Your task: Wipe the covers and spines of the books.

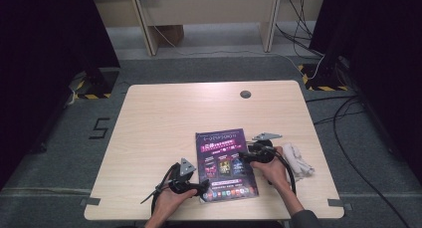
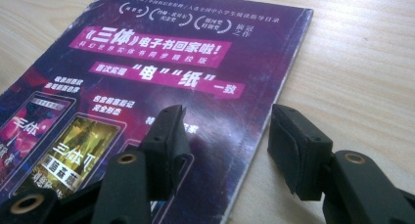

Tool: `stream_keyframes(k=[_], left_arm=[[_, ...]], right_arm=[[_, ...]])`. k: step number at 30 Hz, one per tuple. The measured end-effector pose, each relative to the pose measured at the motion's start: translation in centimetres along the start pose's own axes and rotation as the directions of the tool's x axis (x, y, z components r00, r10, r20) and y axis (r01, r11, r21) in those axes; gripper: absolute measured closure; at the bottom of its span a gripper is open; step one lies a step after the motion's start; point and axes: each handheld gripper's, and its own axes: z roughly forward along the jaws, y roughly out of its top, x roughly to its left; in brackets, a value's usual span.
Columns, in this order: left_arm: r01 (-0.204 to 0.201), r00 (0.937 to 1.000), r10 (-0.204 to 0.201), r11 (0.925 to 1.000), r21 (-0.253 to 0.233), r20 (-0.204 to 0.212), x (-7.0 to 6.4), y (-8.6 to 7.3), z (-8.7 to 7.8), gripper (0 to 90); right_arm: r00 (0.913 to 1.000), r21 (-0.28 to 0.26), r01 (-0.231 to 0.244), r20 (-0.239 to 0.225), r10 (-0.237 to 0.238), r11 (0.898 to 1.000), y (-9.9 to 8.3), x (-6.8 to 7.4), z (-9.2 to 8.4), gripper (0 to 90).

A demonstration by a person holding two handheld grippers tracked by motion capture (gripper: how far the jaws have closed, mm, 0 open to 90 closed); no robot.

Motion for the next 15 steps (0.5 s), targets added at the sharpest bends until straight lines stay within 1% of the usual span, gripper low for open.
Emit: stream_keyframes(k=[1,4,7,10,12,15], left_arm=[[0.007,0.9999,-0.007,1.0,-0.001,0.008,-0.03,0.01,0.1,17.5],[0.016,0.9996,-0.016,0.9999,-0.002,0.024,-0.11,0.01,0.24,17.5],[0.024,0.9993,-0.024,0.9997,0.0,0.03,-0.19,0.04,0.34,17.6],[0.031,0.9988,-0.031,0.9995,0.001,0.039,-0.14,0.02,0.39,17.8],[0.031,0.9987,-0.031,0.9995,0.001,0.041,-0.17,0.01,0.37,18.1],[0.021,0.9977,-0.021,0.9998,-0.004,0.065,-0.56,-0.01,0.45,19.5]], right_arm=[[1.0,0.0,-0.006,-0.007,0.006,1.0,0.08,0.07,0.12,47.5],[0.9999,-0.001,-0.013,-0.005,0.013,1.0,0.11,0.11,0.13,47.1],[0.9995,-0.003,-0.031,-0.008,0.031,1.0,0.08,0.12,0.13,46.9],[0.9993,-0.011,-0.036,-0.011,0.036,0.999,0.03,0.1,0.16,46.8],[0.9987,-0.015,-0.049,-0.014,0.049,0.999,-0.01,0.08,0.15,46.5],[0.9975,-0.023,-0.068,-0.019,0.068,0.997,-0.06,0.01,0.16,46.1]])
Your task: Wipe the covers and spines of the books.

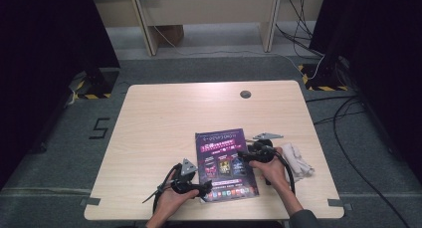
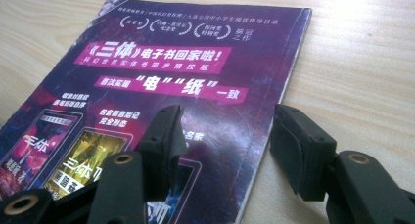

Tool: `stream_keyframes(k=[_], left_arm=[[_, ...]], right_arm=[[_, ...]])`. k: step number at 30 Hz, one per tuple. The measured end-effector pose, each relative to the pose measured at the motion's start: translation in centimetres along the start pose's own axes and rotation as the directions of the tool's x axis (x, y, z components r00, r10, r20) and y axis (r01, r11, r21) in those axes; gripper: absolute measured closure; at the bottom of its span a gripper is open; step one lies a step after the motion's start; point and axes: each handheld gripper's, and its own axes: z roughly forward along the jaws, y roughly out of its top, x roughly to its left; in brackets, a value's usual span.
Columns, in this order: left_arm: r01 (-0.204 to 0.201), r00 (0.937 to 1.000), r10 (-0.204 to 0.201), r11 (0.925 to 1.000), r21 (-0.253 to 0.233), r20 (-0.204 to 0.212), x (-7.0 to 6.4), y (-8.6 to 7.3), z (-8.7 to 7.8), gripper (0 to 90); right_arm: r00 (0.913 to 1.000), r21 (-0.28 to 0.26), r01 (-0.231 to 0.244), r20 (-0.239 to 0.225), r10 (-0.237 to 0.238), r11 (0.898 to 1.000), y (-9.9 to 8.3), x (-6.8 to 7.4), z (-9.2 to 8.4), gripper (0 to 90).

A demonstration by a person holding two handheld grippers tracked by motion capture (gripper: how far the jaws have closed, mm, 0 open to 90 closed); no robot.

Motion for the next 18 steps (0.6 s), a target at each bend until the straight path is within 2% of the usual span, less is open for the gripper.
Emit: stream_keyframes(k=[2,5,7,12,13,18], left_arm=[[-0.021,0.9996,0.021,0.9998,0.0,0.02,-0.5,0.0,0.1,19.7],[-0.028,0.9994,0.027,0.9996,0.009,0.02,-1.1,0.0,0.1,20.3],[-0.028,0.9994,0.028,0.9995,0.01,0.023,-1.1,0.0,0.1,20.3],[-0.036,0.9988,0.036,0.9991,0.024,0.035,-1.5,0.0,-0.1,19.8],[-0.04,0.9985,0.039,0.9989,0.025,0.039,-1.5,0.0,-0.1,19.8],[-0.043,0.9981,0.042,0.9988,0.023,0.045,-1.5,-0.1,-0.1,19.6]], right_arm=[[0.9999,-0.002,-0.017,-0.003,0.017,1.0,0.0,0.0,0.0,46.2],[0.9993,-0.004,-0.035,-0.014,0.035,0.999,-0.1,0.0,-0.1,46.1],[0.9993,-0.01,-0.035,-0.012,0.035,0.999,-0.2,0.1,-0.1,46.0],[0.9956,-0.023,-0.088,-0.035,0.087,0.996,-0.4,-0.2,-0.2,46.0],[0.993,-0.026,-0.112,-0.039,0.111,0.993,-0.5,-0.2,-0.3,46.0],[0.9894,-0.039,-0.139,-0.049,0.137,0.99,-0.8,-0.3,-0.5,46.0]])
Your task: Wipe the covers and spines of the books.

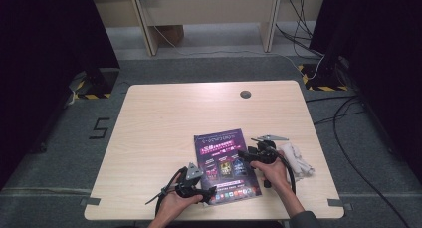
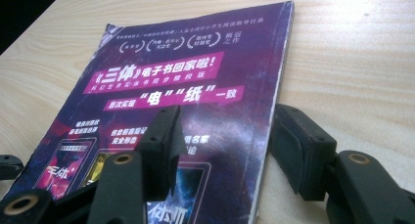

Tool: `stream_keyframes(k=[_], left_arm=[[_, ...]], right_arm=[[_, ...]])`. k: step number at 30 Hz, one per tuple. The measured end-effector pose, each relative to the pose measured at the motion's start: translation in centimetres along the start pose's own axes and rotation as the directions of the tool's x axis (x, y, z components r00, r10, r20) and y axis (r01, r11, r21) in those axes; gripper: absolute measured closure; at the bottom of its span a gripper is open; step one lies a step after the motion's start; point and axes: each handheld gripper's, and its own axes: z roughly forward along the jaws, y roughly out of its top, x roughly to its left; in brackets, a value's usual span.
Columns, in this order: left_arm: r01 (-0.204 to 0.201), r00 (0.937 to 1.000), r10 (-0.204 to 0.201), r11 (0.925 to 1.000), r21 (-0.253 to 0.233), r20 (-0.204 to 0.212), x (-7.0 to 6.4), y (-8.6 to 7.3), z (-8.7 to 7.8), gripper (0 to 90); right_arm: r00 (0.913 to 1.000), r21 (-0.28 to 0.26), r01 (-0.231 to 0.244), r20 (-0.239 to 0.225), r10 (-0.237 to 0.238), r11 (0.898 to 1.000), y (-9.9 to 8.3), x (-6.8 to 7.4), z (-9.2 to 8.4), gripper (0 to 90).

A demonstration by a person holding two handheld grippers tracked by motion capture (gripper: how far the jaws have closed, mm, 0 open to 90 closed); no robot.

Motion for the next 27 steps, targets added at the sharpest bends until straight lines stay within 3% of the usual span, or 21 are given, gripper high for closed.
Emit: stream_keyframes(k=[10,17,21,27], left_arm=[[-0.002,1.0,0.002,1.0,-0.003,-0.004,-0.1,-0.1,0.0,19.4],[-0.001,1.0,0.001,1.0,-0.008,-0.004,0.0,-0.1,0.0,19.4],[-0.001,1.0,0.001,1.0,-0.004,-0.006,0.0,-0.2,-0.1,19.4],[0.002,1.0,-0.002,1.0,-0.004,-0.008,0.0,-0.2,-0.2,19.3]], right_arm=[[0.9942,0.003,-0.098,-0.044,0.098,0.995,-0.7,-0.2,-0.9,46.1],[0.9956,0.031,-0.081,-0.046,0.082,0.996,-0.8,0.0,-1.4,46.4],[0.9892,0.012,-0.116,-0.089,0.117,0.993,-0.7,-0.1,-1.9,48.6],[0.9856,-0.003,-0.109,-0.13,0.108,0.994,-0.7,0.3,-2.5,53.7]])
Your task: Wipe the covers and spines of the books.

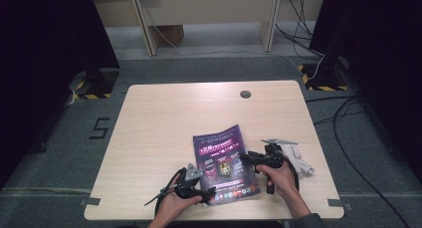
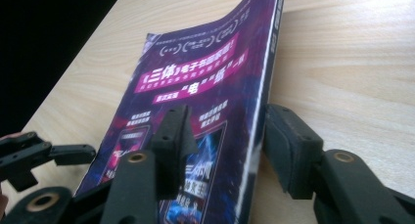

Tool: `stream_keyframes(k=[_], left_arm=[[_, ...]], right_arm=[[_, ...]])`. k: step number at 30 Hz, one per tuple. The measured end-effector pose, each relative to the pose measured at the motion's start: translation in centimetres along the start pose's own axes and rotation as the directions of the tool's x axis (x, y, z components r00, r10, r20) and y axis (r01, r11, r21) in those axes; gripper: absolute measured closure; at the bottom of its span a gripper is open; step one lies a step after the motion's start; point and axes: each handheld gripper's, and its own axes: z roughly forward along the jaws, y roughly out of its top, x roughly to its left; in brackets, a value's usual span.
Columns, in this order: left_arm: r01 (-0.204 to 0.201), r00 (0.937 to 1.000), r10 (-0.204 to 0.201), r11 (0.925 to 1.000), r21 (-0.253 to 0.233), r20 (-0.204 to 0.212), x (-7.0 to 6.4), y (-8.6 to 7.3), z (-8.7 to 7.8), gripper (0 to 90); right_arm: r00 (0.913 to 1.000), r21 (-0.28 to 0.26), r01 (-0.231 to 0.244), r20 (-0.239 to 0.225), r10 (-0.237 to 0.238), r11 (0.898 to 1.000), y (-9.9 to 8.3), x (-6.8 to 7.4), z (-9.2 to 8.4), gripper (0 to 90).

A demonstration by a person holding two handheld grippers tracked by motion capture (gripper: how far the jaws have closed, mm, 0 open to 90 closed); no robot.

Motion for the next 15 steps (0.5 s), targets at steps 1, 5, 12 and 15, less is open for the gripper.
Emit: stream_keyframes(k=[1,5,12,15], left_arm=[[0.0,1.0,0.0,1.0,0.0,0.001,0.0,0.0,0.0,19.3],[0.0,1.0,0.0,1.0,0.001,-0.001,0.0,0.0,-0.1,19.3],[-0.002,1.0,0.002,1.0,0.0,0.001,0.0,-0.1,-0.1,19.3],[-0.002,1.0,0.002,1.0,0.002,0.0,0.0,-0.1,-0.1,19.3]], right_arm=[[0.9999,0.007,0.013,-0.004,-0.013,1.0,0.0,0.2,0.0,57.8],[0.9966,0.059,0.075,-0.038,-0.073,0.995,-0.5,1.4,0.7,64.2],[0.9854,0.125,0.169,0.002,-0.17,0.978,-0.3,2.0,0.8,68.9],[0.9826,0.139,0.183,0.006,-0.186,0.973,-0.2,2.0,0.8,70.1]])
